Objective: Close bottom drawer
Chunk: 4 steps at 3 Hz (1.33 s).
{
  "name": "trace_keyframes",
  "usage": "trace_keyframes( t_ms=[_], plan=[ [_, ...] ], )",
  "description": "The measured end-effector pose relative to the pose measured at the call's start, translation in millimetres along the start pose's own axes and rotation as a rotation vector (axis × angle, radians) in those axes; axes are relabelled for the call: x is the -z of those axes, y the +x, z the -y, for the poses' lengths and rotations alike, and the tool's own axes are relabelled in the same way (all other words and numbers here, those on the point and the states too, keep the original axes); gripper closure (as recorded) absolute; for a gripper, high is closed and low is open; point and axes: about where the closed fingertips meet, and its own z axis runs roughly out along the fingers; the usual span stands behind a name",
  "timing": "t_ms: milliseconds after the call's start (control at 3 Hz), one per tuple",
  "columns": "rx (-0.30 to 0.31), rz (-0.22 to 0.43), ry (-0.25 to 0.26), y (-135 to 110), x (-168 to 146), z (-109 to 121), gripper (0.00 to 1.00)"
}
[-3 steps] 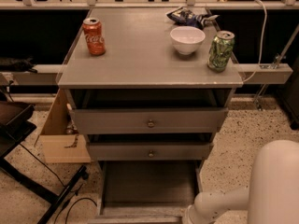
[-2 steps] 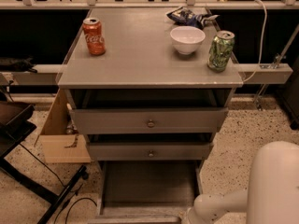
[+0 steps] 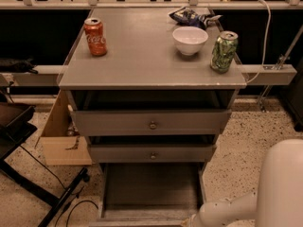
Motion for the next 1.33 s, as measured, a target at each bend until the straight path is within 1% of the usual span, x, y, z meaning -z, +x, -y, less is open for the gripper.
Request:
trace_keyframes(
  t_ms=[333,667,1000,1333],
  plan=[
    [0.031,-0.016,-0.002,11,-16,-2,0.43],
    [0.043,0.012,-0.019,21,-77,1,0.66],
    [0.027,0.063,-0.028,24,-129,8,0.88],
    [0.016,0.129,0.007,19,-154,35,1.0]
  ],
)
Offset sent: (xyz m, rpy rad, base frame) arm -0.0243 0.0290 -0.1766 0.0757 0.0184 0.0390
